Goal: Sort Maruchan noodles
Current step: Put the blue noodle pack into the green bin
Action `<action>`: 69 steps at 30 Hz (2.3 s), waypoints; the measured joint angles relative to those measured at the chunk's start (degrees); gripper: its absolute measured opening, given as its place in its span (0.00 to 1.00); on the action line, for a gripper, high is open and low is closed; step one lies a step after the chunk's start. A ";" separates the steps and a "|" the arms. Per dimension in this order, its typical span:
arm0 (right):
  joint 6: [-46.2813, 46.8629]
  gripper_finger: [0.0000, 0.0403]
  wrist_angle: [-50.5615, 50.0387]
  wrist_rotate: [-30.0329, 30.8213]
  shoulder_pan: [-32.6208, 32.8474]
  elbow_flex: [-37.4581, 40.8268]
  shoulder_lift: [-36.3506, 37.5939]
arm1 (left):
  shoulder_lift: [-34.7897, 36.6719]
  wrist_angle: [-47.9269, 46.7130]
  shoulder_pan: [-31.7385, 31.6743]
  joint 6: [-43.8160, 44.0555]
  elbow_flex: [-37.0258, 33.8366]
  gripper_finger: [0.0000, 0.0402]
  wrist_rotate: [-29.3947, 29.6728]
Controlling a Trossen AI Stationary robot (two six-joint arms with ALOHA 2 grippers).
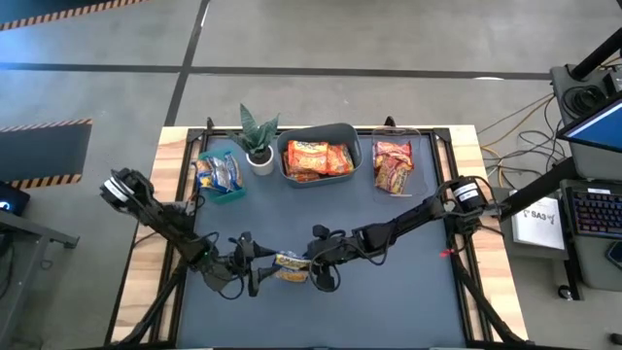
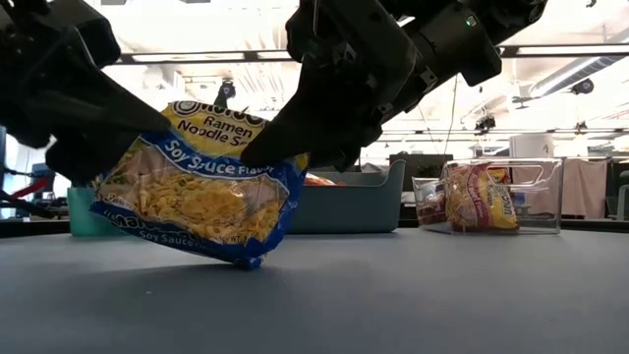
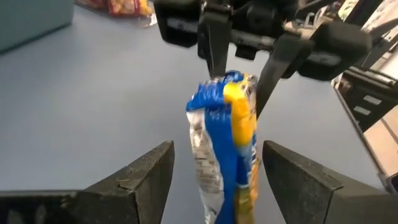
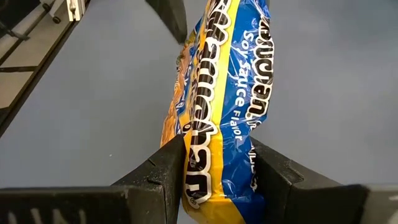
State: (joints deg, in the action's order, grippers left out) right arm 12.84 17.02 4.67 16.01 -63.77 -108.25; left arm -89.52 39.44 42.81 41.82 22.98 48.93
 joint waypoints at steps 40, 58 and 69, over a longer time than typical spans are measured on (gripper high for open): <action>-2.24 0.65 -17.13 7.08 0.24 3.73 24.32 | 8.13 -3.14 -1.33 -5.52 4.61 0.25 3.59; -4.57 0.62 -11.99 11.88 0.22 10.16 30.54 | 32.55 -98.90 -13.47 21.54 29.79 0.26 14.52; -4.55 0.62 -12.00 11.89 0.24 10.36 30.45 | 31.46 -123.08 -24.37 37.12 33.57 0.26 15.96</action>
State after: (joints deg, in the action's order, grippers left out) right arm 8.29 5.02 16.56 16.25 -53.41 -77.80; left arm -58.06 -83.65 18.45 78.94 56.55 64.89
